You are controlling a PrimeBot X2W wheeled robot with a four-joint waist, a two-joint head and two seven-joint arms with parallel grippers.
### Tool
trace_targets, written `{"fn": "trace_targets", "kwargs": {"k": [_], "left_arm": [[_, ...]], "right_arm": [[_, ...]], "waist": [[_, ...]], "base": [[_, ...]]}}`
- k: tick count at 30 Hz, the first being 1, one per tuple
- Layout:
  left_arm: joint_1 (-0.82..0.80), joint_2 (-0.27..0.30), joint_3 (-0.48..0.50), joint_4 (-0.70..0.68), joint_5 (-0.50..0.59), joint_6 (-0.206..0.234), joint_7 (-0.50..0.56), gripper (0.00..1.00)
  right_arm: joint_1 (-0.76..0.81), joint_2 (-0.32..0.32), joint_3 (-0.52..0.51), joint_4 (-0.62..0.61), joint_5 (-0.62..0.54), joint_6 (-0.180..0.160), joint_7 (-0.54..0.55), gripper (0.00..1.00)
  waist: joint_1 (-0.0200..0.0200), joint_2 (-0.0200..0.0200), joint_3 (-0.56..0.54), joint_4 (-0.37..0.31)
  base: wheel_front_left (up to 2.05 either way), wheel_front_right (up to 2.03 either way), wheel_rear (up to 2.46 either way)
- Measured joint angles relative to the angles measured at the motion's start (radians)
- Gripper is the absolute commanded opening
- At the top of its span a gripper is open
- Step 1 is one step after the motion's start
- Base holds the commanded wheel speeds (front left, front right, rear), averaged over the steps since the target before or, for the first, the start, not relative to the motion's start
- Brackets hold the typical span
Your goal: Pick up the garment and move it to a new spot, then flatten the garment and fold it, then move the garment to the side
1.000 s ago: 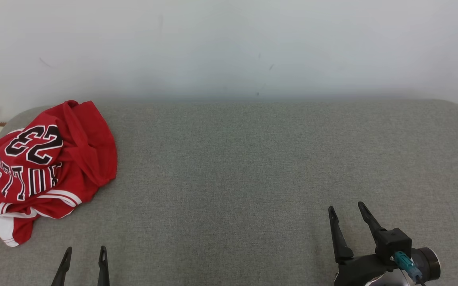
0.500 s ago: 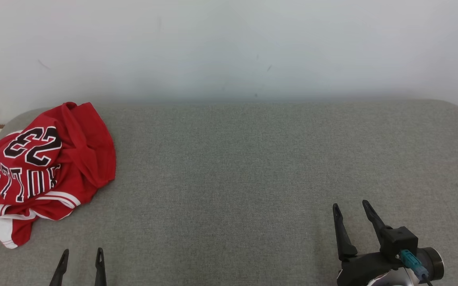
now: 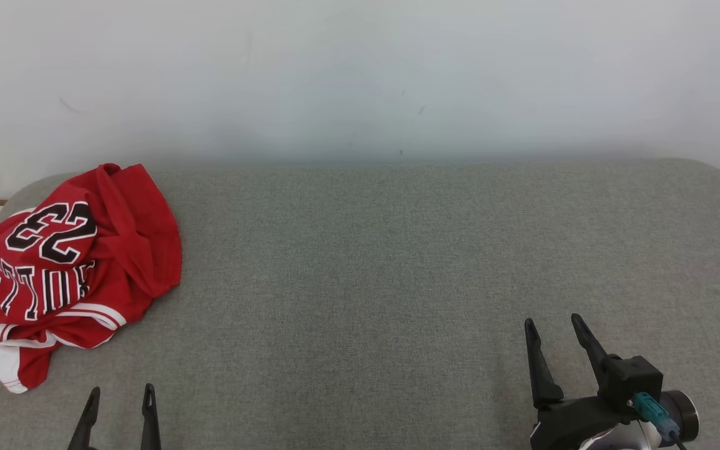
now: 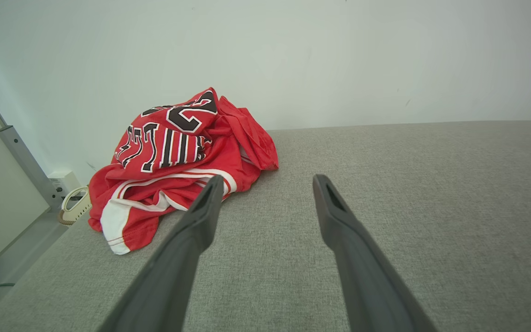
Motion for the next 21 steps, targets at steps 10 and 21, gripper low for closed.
{"fn": "trace_targets", "kwargs": {"k": [10,21], "left_arm": [[0.000,0.007,0.002,-0.002,-0.018,0.004,0.000,1.00],[0.000,0.025,0.014,-0.001,-0.035,0.011,0.000,1.00]], "right_arm": [[0.013,0.000,-0.001,-0.005,0.012,0.000,0.004,1.00],[0.017,0.000,0.006,-0.003,0.028,0.000,-0.002,1.00]], "waist": [[0.0000,0.0000,-0.001,0.008],[0.0000,0.0000,-0.002,0.051]], "base": [[0.00,0.00,0.00],[0.00,0.00,0.00]]}}
